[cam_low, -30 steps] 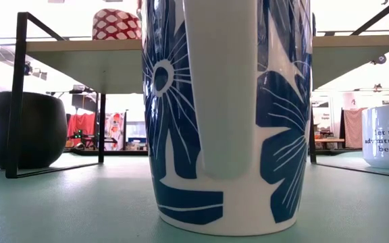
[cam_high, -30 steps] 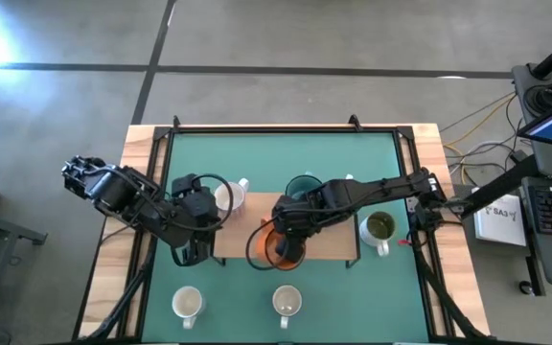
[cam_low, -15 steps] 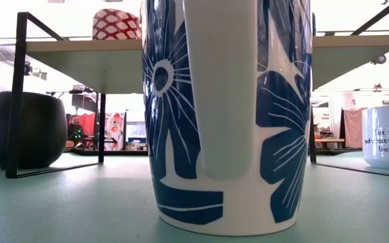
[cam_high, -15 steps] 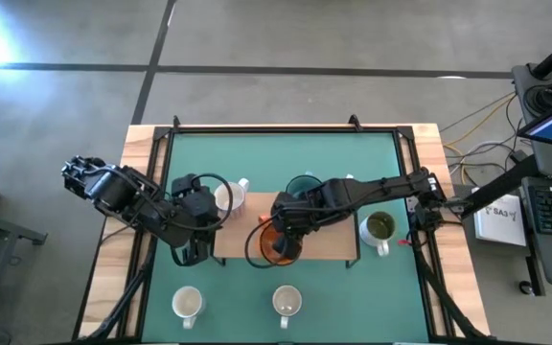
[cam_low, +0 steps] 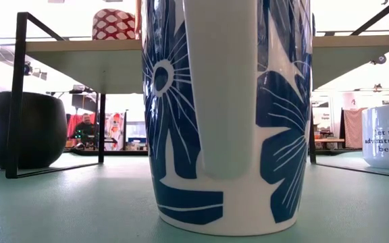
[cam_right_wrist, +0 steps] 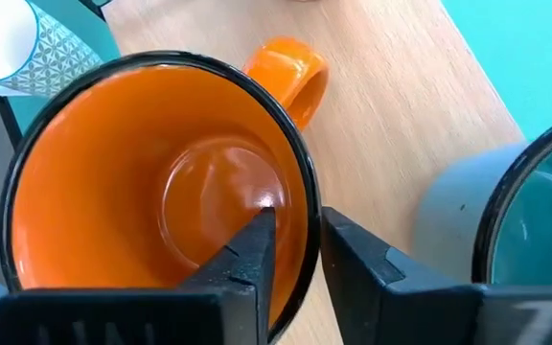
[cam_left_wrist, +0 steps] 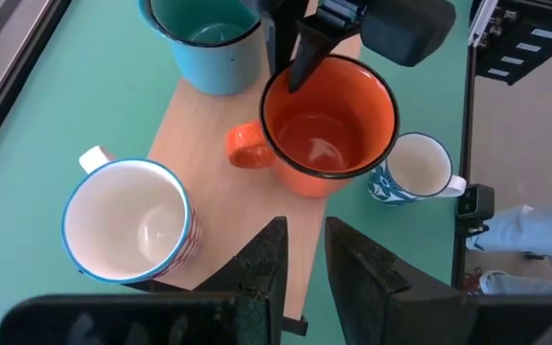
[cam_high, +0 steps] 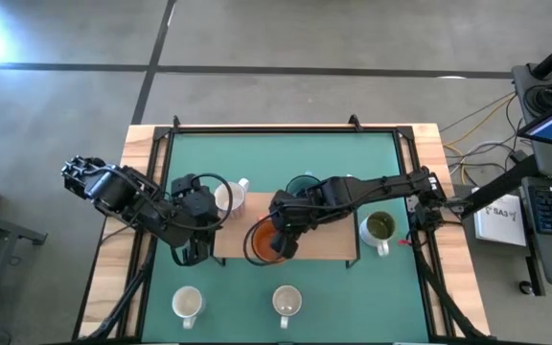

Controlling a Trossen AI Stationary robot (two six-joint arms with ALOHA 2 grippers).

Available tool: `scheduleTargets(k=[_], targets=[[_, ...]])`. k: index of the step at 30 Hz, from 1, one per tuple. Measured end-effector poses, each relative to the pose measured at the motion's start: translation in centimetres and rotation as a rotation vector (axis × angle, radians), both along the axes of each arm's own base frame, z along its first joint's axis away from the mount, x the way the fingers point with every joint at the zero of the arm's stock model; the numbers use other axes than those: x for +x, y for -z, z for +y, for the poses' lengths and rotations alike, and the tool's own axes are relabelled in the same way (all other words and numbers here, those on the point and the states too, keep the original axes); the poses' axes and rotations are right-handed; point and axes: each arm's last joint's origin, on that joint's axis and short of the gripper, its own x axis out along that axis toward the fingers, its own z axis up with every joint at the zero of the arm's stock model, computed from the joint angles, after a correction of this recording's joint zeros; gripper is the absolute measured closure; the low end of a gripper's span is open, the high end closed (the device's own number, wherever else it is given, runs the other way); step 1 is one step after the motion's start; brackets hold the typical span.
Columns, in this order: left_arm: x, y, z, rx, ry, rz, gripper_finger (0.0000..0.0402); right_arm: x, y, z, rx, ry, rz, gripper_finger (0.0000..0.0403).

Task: Place coffee mugs
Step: Put the orange mug on the shelf

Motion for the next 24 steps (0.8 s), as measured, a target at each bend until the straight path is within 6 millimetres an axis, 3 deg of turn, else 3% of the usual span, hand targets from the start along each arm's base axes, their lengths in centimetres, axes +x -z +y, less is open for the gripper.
scheduleTargets(k=[11,24], targets=[[0.0,0.0,0.0,0.001,0.001,0.004,0.0346,-0.3,-1.3,-0.4,-0.036,-0.070,-0.045,0.0329],[-0.1,0.0,0.0,0.002,0.002,0.008,0.0346,0.2,-0.9,-0.7,-0.085,-0.147,-0.041,0.0333]])
